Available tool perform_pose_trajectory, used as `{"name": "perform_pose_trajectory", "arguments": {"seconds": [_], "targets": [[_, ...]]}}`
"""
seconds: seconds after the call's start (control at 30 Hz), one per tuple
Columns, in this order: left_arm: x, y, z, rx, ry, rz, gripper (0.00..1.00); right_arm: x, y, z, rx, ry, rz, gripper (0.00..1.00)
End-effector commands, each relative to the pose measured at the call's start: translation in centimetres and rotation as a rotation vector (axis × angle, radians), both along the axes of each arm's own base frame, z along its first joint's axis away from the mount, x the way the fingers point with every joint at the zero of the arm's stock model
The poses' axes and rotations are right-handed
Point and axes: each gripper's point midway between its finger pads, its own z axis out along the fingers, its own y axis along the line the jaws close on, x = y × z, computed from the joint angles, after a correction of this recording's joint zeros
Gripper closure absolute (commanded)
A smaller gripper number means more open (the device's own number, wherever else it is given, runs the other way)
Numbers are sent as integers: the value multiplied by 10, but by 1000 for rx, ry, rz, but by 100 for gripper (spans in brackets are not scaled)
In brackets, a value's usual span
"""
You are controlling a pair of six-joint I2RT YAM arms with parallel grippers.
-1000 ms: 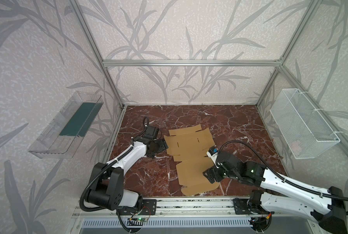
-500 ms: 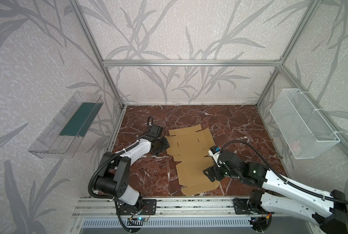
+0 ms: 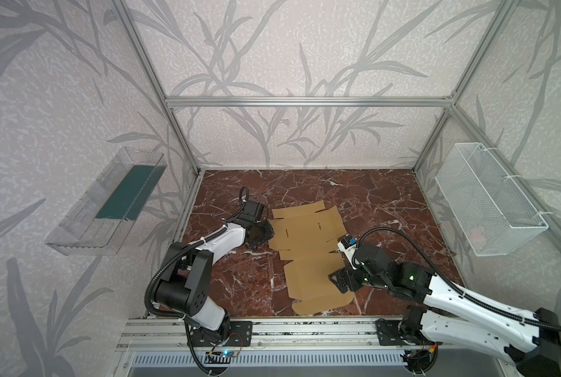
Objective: Fold the paper box
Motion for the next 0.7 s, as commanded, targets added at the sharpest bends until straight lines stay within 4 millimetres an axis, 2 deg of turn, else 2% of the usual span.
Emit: {"name": "perform_pose_trajectory", "arguments": {"seconds": [0.0, 0.23, 0.4, 0.57, 0.67], "targets": [[6, -4, 3, -6, -14, 1, 73, 2, -1, 2, 20, -9, -18, 10], [6, -7, 3, -8, -16, -7, 78, 5, -4, -3, 7, 1, -34, 10], [4, -7, 3, 6, -17, -17, 83, 16, -12, -7, 16, 37, -89, 10], [1, -6, 0, 24, -10, -24, 86, 42, -17, 3, 63, 58, -139, 10], [1, -5, 0, 29, -10, -25, 88, 66, -20, 9, 60, 51, -180, 10]]}}
